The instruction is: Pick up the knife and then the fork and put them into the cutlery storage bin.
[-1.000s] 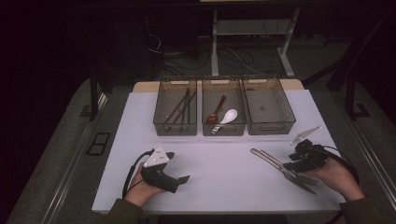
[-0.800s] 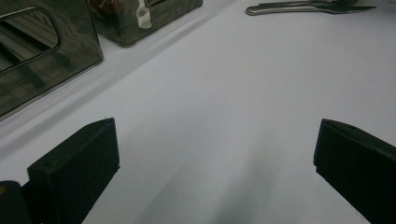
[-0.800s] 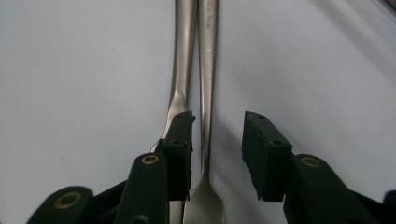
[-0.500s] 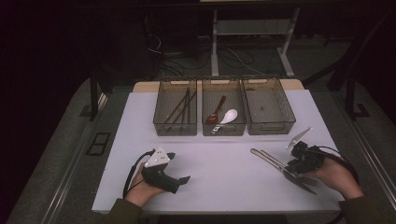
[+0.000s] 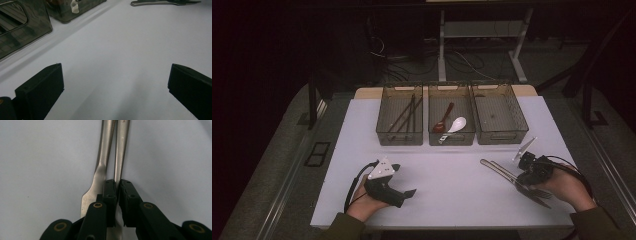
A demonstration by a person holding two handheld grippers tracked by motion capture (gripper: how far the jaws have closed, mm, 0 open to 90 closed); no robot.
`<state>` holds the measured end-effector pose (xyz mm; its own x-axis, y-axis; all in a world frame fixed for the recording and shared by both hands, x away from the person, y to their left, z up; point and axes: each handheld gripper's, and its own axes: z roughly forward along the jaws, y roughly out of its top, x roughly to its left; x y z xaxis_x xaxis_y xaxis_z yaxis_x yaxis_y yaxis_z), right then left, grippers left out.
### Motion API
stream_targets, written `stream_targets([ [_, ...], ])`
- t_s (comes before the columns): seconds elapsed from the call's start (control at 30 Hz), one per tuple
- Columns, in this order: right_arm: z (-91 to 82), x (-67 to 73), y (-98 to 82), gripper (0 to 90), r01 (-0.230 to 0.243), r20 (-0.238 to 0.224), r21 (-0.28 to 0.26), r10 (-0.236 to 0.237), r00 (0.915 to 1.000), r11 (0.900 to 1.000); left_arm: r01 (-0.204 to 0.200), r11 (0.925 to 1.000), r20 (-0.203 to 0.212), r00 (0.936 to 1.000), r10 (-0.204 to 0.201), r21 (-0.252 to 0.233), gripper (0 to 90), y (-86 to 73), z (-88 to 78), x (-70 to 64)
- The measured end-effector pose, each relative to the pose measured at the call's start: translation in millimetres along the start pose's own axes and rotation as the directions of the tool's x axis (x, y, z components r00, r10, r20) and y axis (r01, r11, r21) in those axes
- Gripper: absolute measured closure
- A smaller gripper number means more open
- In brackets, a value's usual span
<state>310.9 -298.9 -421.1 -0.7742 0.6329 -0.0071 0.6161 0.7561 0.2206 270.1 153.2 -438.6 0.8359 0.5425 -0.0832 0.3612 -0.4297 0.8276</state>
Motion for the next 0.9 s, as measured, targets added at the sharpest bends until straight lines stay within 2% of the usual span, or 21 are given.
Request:
stream_targets([
  [0.3, 0.9, 1.0, 5.2, 83.9, -0.028, 0.011, 0.038, 0.027, 0.9996, 0.999, -0.004, 1.0000, 0.002, 1.0000, 0.004, 0.001, 0.0, 0.1, 0.8, -0.3],
  [0.43, 0.8, -0.5, 4.5, 84.4, -0.046, 0.005, 0.031, 0.046, 0.9989, 0.998, -0.005, 1.0000, 0.003, 1.0000, 0.005, 0.003, 0.0, 0.2, 0.9, -0.4],
  [0.57, -0.3, -4.4, 1.4, 84.4, -0.061, -0.014, 0.006, 0.061, 0.9980, 0.998, -0.003, 1.0000, 0.006, 1.0000, 0.003, 0.003, 0.0, 0.3, 1.2, -0.5],
  [0.7, -2.1, -8.5, -1.3, 84.4, -0.074, -0.009, -0.020, 0.074, 0.9972, 0.997, -0.004, 1.0000, 0.007, 1.0000, 0.004, 0.002, 0.0, 0.3, 1.1, -0.5],
  [0.9, -10.7, -14.5, -8.4, 84.4, -0.119, -0.019, -0.095, 0.117, 0.9929, 0.988, -0.005, 1.0000, 0.010, 0.9999, 0.005, 0.003, 0.0, 0.3, 1.3, -0.6],
])
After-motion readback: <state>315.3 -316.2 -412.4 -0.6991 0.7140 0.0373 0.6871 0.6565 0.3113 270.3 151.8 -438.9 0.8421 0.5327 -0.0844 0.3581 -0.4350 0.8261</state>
